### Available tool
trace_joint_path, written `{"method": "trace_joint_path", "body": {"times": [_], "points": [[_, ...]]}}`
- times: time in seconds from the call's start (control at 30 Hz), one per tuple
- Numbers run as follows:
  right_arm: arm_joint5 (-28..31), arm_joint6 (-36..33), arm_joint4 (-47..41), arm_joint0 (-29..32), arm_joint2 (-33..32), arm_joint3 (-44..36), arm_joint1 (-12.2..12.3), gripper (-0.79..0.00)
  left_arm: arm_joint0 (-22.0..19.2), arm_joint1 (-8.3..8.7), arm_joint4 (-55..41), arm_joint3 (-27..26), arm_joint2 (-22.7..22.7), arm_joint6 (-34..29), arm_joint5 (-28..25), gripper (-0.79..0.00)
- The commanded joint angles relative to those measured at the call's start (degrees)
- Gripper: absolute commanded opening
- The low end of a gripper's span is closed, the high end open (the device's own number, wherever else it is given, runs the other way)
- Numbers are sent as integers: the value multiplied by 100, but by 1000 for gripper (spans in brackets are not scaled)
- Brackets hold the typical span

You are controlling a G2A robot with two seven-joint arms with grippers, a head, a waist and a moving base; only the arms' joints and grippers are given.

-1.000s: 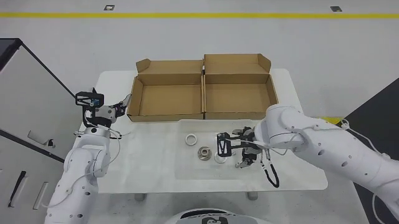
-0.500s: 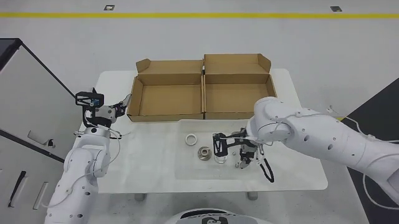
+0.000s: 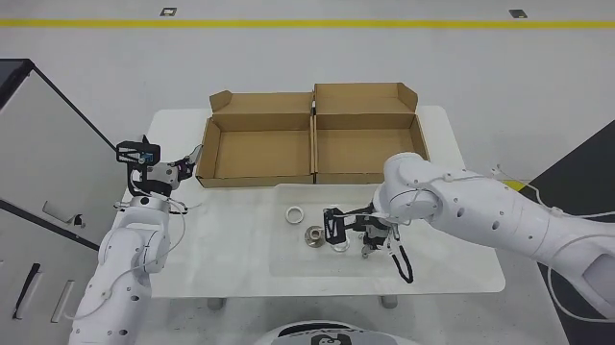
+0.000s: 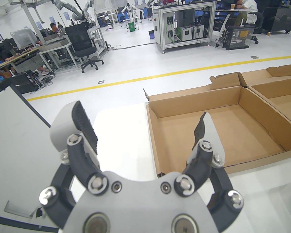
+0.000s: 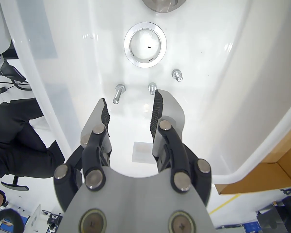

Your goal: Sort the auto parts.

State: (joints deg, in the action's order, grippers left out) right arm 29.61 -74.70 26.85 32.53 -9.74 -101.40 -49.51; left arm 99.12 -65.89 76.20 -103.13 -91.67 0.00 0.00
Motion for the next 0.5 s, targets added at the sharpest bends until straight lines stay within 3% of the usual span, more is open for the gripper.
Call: {"method": "trace_joint_path", "body": {"times": [0.0,0.47], "points": [[-23,-23,5,23,0,16,-26,-425,0,0,0,0,0,0,0,0],[-300,-301,28,160,0,-35,-128,-428,0,0,0,0,0,0,0,0]]}}
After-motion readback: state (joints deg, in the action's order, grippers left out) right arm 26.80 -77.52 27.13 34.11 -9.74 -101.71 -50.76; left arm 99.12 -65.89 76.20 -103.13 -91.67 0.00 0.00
